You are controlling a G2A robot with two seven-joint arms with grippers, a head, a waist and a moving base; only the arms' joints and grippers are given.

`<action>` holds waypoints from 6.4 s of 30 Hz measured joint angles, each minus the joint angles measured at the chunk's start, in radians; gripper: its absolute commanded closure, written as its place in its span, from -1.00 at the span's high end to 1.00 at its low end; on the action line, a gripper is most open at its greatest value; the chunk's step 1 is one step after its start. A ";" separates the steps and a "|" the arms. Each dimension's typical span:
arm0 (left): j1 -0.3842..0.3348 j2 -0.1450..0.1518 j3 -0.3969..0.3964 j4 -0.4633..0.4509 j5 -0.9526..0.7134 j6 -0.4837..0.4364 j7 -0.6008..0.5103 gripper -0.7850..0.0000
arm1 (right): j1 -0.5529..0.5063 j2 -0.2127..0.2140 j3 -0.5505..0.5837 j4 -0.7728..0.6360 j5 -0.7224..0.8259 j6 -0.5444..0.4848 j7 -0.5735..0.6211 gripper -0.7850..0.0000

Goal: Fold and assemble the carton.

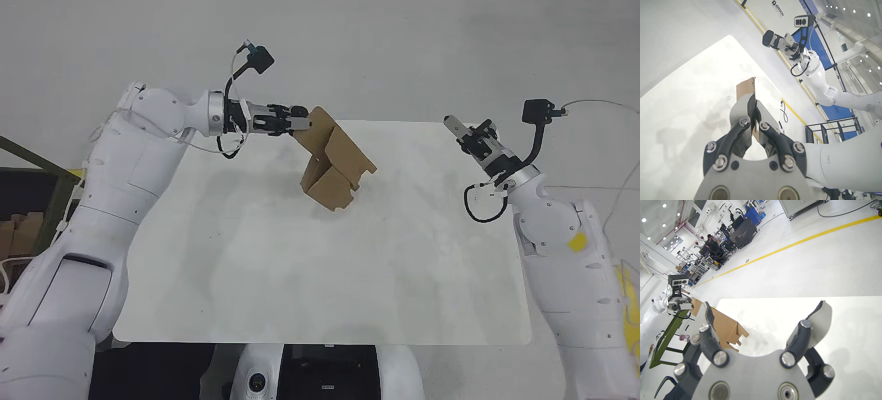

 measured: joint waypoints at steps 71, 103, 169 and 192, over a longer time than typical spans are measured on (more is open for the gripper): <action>-0.077 -0.039 0.060 -0.036 -0.338 0.066 -0.091 -1.00 | 0.049 -0.028 -0.243 0.192 0.527 -0.435 0.447 1.00; -0.072 -0.030 0.047 0.045 -0.426 0.086 -0.111 -1.00 | 0.058 -0.023 -0.238 0.199 0.932 -0.519 0.663 -0.55; 0.068 0.000 0.020 0.012 -0.280 0.032 0.040 1.00 | 0.004 -0.017 -0.188 -0.104 0.585 0.110 0.161 -1.00; 0.147 -0.047 0.060 -0.035 -0.350 0.167 0.212 1.00 | 0.053 -0.085 -0.338 -0.147 0.567 0.308 -0.219 -1.00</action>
